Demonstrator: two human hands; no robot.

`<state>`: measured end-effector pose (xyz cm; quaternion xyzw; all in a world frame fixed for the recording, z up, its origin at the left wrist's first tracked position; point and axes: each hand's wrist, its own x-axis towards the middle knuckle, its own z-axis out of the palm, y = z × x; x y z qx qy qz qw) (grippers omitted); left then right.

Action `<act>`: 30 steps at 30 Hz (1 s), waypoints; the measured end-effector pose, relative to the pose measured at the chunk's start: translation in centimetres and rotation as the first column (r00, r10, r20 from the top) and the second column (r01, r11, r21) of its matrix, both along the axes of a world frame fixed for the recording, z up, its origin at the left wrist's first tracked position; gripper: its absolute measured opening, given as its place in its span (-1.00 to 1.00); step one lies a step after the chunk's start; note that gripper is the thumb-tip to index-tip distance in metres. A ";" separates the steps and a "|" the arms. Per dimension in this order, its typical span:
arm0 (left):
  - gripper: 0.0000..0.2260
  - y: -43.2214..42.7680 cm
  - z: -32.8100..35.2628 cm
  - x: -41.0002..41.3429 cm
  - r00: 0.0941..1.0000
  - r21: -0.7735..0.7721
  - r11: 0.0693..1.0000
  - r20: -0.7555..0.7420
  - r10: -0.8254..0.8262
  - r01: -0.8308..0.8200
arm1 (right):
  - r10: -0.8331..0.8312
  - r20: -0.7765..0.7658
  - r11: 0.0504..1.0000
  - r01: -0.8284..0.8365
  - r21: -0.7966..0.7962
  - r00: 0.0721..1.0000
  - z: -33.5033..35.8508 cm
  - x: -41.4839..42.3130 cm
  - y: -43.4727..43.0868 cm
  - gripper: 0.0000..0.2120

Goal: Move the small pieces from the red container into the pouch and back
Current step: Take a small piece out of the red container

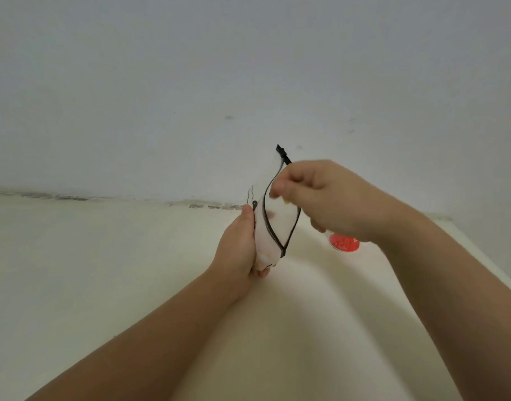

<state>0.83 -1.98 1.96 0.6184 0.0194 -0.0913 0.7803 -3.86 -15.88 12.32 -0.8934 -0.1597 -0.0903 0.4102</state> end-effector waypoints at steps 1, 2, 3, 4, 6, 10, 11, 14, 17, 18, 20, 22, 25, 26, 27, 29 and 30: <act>-0.56 0.1 0.0 0.1 1.000 -0.017 1.000 -0.016 0.016 -0.017 | 0.001 -0.018 0.984 0.002 0.177 1.000 0.3 0.2 -0.5 -0.79; -0.58 0.2 0.0 0.2 0.999 -0.035 0.999 -0.034 0.029 -0.030 | 0.013 -0.039 0.928 0.003 0.372 0.999 0.5 0.5 -1.1 -0.79; -0.60 0.2 0.0 0.2 0.998 -0.048 0.998 -0.045 0.034 -0.036 | 0.035 -0.069 0.816 0.012 0.578 0.997 0.6 1.0 -1.8 -0.79; -0.61 0.2 0.0 0.2 0.998 -0.053 0.998 -0.050 0.033 -0.036 | 0.068 -0.108 0.646 0.039 0.763 0.992 0.6 1.6 -2.7 -0.79; -0.61 0.1 0.1 0.2 0.998 -0.040 0.999 -0.052 0.033 -0.035 | 0.141 -0.185 0.241 0.148 0.959 0.973 0.2 2.8 -4.6 -0.79; -0.61 0.1 0.2 0.1 0.998 -0.033 0.999 -0.055 0.041 -0.043 | 0.112 -0.283 -0.167 0.299 0.939 0.952 -1.7 4.5 -7.7 -0.73; -0.61 0.0 0.2 0.1 0.998 -0.035 0.999 -0.054 0.039 -0.041 | 0.087 -0.302 -0.206 0.314 0.927 0.949 -2.1 4.7 -8.2 -0.74; -0.61 -0.1 0.2 0.1 0.998 -0.045 0.998 -0.051 0.042 -0.045 | 0.041 -0.347 -0.269 0.345 0.899 0.937 -3.0 5.1 -8.7 -0.76; -0.62 -0.1 0.2 0.0 0.998 -0.059 0.997 -0.041 0.038 -0.041 | -0.010 -0.385 -0.259 0.369 0.893 0.923 -3.4 5.3 -9.0 -0.74; -0.62 -0.1 0.1 0.1 0.999 -0.065 0.997 -0.040 0.036 -0.039 | -0.038 -0.405 -0.239 0.385 0.891 0.913 -3.4 5.4 -9.1 -0.74; -0.62 -0.1 0.1 0.2 0.998 -0.056 0.998 -0.041 0.036 -0.039 | -0.133 -0.452 -0.150 0.433 0.889 0.882 -3.4 5.3 -9.4 -0.72; -0.61 -0.1 0.0 0.2 0.999 -0.044 0.998 -0.038 0.033 -0.034 | -0.224 -0.471 -0.043 0.474 0.879 0.853 -3.3 5.3 -9.6 -0.68; -0.61 -0.1 0.0 0.3 0.999 -0.031 0.999 -0.032 0.026 -0.027 | -0.225 -0.453 -0.032 0.458 0.888 0.863 -3.2 5.5 -9.8 -0.66; -0.61 -0.1 0.0 0.3 0.999 -0.028 0.999 -0.030 0.023 -0.024 | -0.211 -0.442 -0.052 0.442 0.895 0.872 -3.2 5.6 -9.9 -0.67; -0.61 -0.1 0.0 0.3 1.000 -0.029 0.999 -0.025 0.019 -0.019 | -0.207 -0.435 -0.071 0.430 0.900 0.876 -3.2 5.7 -10.0 -0.69; -0.56 0.0 -0.2 0.3 1.000 -0.019 1.000 -0.007 0.006 -0.006 | -0.218 -0.438 -0.111 0.424 0.899 0.872 -3.4 5.9 -10.1 -0.74; -0.55 0.0 -0.2 0.4 1.000 -0.006 1.000 0.003 0.001 -0.001 | -0.228 -0.444 -0.131 0.424 0.896 0.867 -3.5 6.0 -10.2 -0.76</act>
